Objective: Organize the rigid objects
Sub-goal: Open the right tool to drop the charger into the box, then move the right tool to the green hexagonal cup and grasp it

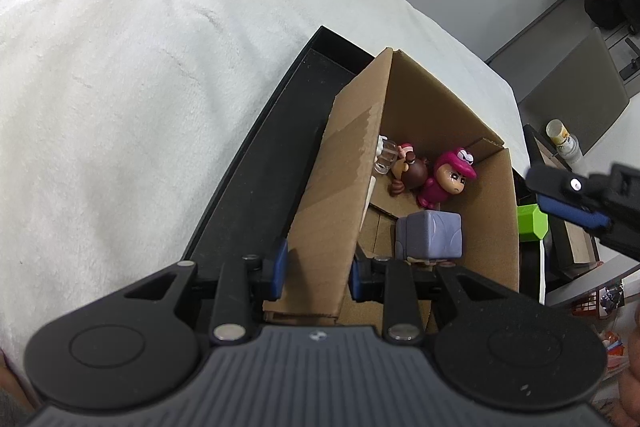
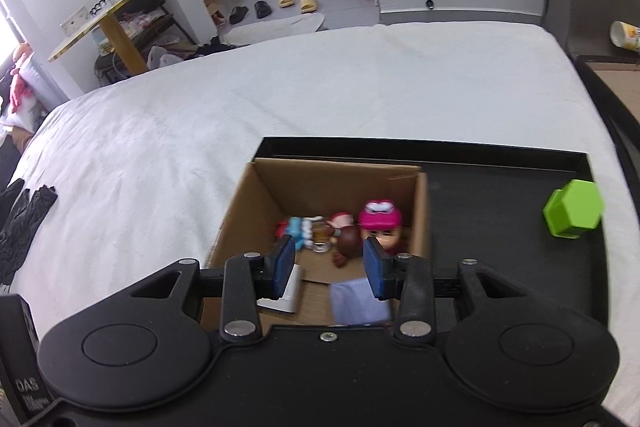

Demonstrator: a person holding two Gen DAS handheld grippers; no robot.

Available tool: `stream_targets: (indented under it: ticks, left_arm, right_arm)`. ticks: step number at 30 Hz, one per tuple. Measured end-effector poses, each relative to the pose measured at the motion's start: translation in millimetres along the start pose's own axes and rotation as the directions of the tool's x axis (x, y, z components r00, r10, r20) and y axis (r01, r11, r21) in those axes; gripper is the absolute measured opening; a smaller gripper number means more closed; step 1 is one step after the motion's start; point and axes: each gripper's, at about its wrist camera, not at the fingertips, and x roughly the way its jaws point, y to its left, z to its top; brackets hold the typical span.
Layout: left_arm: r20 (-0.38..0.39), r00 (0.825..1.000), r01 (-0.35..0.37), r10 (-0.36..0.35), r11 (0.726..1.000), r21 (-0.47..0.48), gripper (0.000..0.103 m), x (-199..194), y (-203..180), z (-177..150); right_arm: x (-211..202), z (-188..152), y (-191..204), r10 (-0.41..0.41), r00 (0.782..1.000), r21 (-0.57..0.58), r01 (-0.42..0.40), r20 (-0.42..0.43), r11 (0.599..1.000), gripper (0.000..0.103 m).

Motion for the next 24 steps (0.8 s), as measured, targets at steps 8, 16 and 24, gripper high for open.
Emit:
stream_targets:
  ticks: [8, 16, 24]
  left_arm:
    - [0.009, 1.000, -0.008, 0.008, 1.000, 0.010, 0.027, -3, -3, -1]
    - [0.009, 1.000, -0.017, 0.017, 1.000, 0.011, 0.027, -3, -4, -1]
    - [0.011, 0.999, -0.032, 0.031, 0.999, 0.023, 0.027, -2, -5, -2]
  right_arm:
    - [-17, -4, -35, -0.043, 0.999, 0.042, 0.042, 0.026, 0.998, 0.041]
    - [-24, -12, -70, -0.087, 0.995, 0.076, 0.083, 0.039, 0.994, 0.047]
    - [-26, -14, -105, -0.133, 0.988, 0.080, 0.127, 0.075, 0.989, 0.059]
